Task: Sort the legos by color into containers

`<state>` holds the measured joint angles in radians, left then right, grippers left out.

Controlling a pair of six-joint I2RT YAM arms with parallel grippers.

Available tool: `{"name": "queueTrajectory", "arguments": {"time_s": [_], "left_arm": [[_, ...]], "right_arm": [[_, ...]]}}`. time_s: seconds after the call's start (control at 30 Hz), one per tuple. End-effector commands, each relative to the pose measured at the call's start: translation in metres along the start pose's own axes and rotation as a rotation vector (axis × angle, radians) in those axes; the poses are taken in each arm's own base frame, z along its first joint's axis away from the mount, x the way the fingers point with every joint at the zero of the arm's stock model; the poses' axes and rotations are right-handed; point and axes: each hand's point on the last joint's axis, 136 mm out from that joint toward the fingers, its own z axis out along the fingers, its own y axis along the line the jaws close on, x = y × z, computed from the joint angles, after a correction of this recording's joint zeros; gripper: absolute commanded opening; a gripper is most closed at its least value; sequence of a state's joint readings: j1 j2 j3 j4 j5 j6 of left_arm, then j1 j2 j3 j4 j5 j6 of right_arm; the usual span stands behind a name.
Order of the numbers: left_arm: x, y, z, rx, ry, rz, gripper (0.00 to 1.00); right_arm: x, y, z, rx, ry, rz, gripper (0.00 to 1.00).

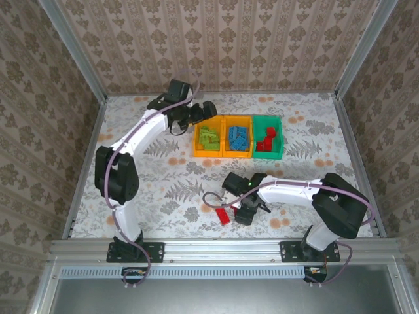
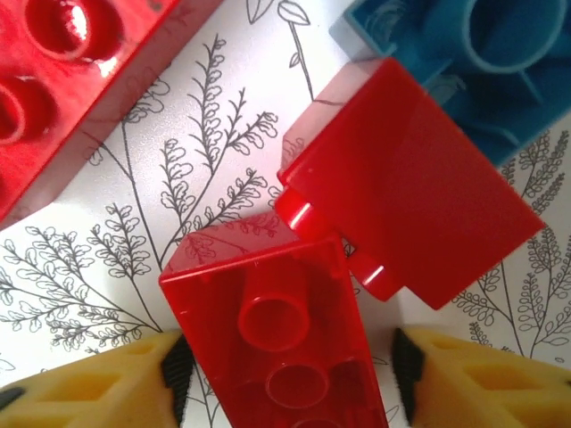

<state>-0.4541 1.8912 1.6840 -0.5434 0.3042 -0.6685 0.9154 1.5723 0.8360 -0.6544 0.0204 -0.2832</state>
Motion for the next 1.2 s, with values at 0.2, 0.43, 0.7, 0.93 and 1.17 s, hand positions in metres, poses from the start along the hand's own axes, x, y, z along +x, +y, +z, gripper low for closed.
{"name": "queueTrajectory", "arguments": {"time_s": [0.2, 0.43, 0.7, 0.93, 1.17], "left_arm": [[0.008, 0.026, -0.020, -0.022, -0.031, -0.033, 1.00], [0.035, 0.051, -0.027, -0.115, -0.009, -0.017, 1.00], [0.090, 0.073, -0.024, -0.228, 0.070, 0.057, 1.00], [0.139, 0.055, -0.016, -0.293, 0.144, 0.216, 1.00], [0.190, 0.047, -0.015, -0.297, 0.216, 0.280, 1.00]], "right_arm": [[0.000, -0.007, -0.015, 0.052, -0.061, -0.008, 0.32], [-0.010, -0.024, -0.063, 0.115, -0.258, 0.059, 0.26], [-0.006, -0.089, -0.119, 0.179, -0.531, 0.402, 0.23], [0.007, -0.169, -0.134, 0.250, -0.608, 0.806, 0.22], [0.026, -0.240, -0.118, 0.232, -0.558, 1.183, 0.22]]}}
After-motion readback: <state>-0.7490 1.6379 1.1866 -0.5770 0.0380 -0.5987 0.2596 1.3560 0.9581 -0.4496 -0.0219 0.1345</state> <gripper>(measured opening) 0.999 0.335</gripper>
